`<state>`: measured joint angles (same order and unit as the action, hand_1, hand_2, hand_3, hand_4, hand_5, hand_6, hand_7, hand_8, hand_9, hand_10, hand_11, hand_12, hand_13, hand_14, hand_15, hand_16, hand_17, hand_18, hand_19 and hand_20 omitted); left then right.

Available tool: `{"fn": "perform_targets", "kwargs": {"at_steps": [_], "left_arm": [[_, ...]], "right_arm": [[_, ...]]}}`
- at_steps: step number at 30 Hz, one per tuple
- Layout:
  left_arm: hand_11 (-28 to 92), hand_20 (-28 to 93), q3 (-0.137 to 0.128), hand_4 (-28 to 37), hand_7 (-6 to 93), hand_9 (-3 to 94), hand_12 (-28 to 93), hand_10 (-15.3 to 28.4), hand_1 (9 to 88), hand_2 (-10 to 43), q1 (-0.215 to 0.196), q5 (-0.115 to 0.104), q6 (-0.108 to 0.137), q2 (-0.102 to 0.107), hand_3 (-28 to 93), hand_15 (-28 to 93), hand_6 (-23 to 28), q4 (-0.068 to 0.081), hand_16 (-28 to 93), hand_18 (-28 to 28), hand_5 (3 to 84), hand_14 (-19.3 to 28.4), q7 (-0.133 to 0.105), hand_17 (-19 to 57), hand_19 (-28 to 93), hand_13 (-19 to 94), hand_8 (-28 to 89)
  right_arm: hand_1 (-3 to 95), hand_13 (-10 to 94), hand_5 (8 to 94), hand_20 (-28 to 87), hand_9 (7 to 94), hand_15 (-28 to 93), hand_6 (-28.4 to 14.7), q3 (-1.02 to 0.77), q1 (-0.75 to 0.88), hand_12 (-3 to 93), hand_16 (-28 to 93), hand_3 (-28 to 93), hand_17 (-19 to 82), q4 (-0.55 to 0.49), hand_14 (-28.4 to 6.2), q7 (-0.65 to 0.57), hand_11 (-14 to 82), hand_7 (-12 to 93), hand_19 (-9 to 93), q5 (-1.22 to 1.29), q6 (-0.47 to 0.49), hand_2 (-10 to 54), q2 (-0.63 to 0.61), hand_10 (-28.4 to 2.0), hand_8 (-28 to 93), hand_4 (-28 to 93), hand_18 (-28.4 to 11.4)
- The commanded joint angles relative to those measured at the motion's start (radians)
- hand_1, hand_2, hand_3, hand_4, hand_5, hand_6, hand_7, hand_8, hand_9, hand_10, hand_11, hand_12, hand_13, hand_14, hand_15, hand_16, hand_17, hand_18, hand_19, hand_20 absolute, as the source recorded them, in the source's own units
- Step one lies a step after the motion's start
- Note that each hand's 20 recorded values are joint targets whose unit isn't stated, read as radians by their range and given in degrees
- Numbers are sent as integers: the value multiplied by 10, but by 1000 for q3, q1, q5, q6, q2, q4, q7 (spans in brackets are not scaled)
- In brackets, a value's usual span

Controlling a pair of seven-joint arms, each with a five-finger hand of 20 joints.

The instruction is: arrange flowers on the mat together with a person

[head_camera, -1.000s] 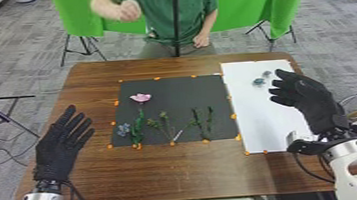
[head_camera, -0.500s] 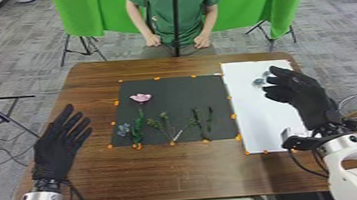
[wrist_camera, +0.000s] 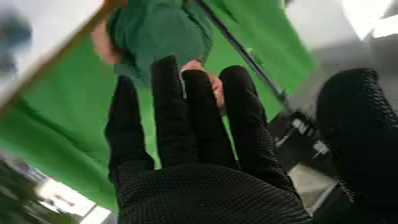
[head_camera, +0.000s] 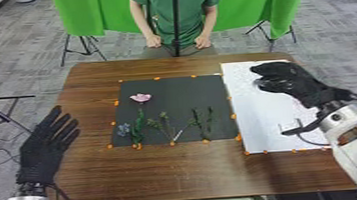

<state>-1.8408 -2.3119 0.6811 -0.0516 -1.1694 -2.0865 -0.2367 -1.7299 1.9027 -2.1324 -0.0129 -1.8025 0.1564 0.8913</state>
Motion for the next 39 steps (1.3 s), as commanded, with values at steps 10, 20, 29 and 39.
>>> {"fn": "perform_targets", "kwargs": {"at_steps": [10, 20, 29, 39], "left_arm": [[153, 79, 26, -274, 147, 262, 154, 112, 245, -17, 15, 0, 1, 8, 707, 173, 23, 19, 23, 213, 318, 141, -12, -86, 418, 236, -83], [154, 80, 24, -273, 147, 262, 155, 113, 245, -16, 14, 2, -11, 10, 705, 174, 23, 20, 24, 214, 317, 141, 2, -88, 417, 235, -83], [153, 80, 27, -274, 148, 263, 155, 112, 245, -16, 13, 3, -17, 7, 705, 173, 23, 20, 25, 214, 317, 140, 2, -89, 416, 233, -83], [154, 81, 29, -274, 147, 266, 155, 114, 245, -15, 12, 1, -14, 9, 706, 173, 24, 20, 27, 213, 318, 137, 0, -89, 417, 233, -83]], "right_arm": [[278, 448, 387, 349, 398, 578, -48, 125, -91, 241, 145, 842, 185, 283, -99, -265, 324, 291, 694, -639, -180, -95, -284, -130, -150, -283, -180], [306, 513, 425, 350, 474, 631, -40, 283, -225, 244, 145, 847, 213, 409, -89, -316, 394, 342, 721, -656, -164, -95, -302, -117, -156, -283, -178], [319, 547, 445, 345, 524, 630, -24, 312, -240, 249, 151, 846, 223, 445, -85, -317, 425, 380, 729, -634, -107, -95, -280, -106, -171, -283, -179], [349, 596, 506, 346, 597, 613, 1, 338, -263, 266, 162, 838, 236, 472, -78, -303, 468, 420, 730, -625, -87, -95, -257, -102, -186, -283, -180]]}}
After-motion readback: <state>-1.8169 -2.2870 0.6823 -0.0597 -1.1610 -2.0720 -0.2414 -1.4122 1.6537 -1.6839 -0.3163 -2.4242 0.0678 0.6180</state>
